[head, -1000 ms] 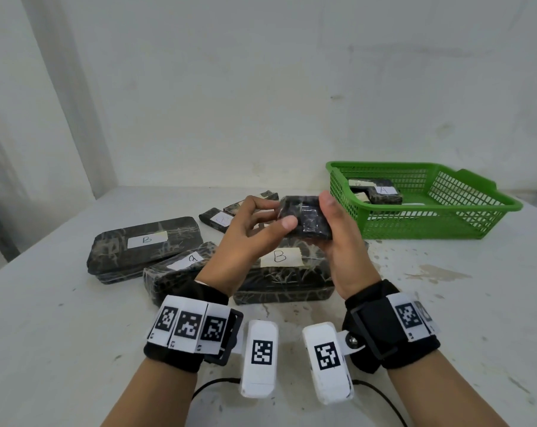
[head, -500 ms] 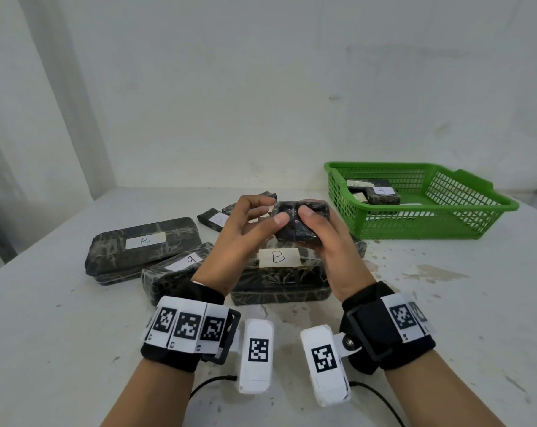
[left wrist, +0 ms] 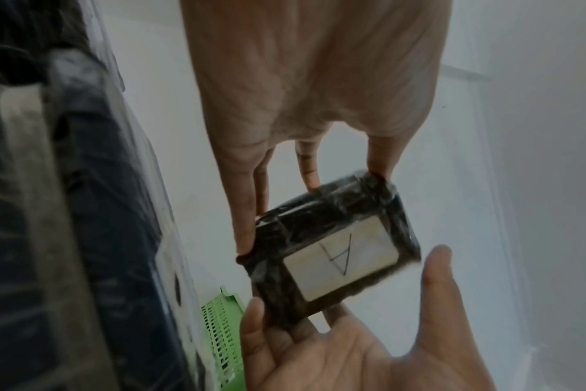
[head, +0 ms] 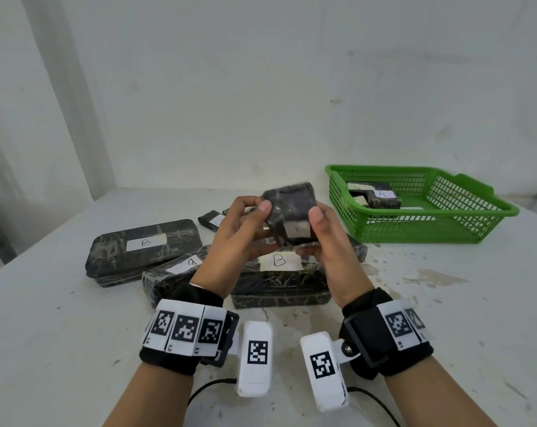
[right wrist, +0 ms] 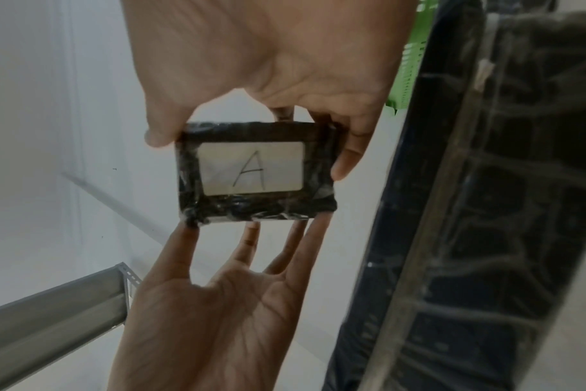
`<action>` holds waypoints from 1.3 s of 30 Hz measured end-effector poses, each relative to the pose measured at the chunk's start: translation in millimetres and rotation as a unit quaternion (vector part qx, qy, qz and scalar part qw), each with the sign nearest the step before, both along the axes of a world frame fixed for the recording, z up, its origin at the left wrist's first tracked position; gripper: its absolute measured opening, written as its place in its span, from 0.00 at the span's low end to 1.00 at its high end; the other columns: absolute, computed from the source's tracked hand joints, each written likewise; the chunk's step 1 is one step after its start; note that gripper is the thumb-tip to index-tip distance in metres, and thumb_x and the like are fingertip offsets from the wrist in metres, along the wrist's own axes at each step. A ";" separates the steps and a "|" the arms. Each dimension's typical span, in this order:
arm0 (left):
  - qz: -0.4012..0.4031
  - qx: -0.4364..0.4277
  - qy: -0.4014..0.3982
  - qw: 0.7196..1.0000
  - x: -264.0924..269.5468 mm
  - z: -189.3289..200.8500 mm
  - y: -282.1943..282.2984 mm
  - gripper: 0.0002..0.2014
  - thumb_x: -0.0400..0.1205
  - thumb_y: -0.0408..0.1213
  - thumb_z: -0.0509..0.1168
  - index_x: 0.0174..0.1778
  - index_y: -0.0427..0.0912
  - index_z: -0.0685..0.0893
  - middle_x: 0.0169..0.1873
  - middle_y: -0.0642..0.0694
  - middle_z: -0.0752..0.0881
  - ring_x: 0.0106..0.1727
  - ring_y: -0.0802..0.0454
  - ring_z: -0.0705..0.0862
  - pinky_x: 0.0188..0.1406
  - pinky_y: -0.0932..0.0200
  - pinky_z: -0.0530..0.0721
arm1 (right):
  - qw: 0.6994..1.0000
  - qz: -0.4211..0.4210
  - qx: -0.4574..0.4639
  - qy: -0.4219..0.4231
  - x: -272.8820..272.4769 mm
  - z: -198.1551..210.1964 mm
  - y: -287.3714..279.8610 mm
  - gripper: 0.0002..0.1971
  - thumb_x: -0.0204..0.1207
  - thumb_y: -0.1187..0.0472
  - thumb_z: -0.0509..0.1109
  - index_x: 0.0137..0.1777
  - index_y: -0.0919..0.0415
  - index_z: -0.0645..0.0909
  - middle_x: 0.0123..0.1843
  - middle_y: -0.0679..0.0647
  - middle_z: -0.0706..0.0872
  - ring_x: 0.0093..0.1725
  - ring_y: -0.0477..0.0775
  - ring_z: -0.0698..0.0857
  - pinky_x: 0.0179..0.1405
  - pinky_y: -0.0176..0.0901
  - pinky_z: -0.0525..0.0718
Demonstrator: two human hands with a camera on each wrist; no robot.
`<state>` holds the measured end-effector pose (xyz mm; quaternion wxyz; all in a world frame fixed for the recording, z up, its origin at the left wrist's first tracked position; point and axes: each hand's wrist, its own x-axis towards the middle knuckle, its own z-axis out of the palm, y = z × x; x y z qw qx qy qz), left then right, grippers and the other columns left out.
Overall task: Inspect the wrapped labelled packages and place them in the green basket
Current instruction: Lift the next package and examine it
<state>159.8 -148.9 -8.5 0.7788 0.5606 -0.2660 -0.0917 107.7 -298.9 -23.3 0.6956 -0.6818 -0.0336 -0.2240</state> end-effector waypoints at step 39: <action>0.058 0.256 0.067 0.962 41.0 28.5 -192.6 0.25 0.87 0.42 0.64 0.80 0.44 0.66 0.78 0.36 0.71 0.77 0.41 0.72 0.68 0.53 0.72 | 0.948 -0.290 0.030 0.126 24.2 96.3 -276.5 0.19 0.72 0.69 0.79 0.63 0.68 0.82 0.59 0.68 0.88 0.53 0.67 0.89 0.41 0.46 0.88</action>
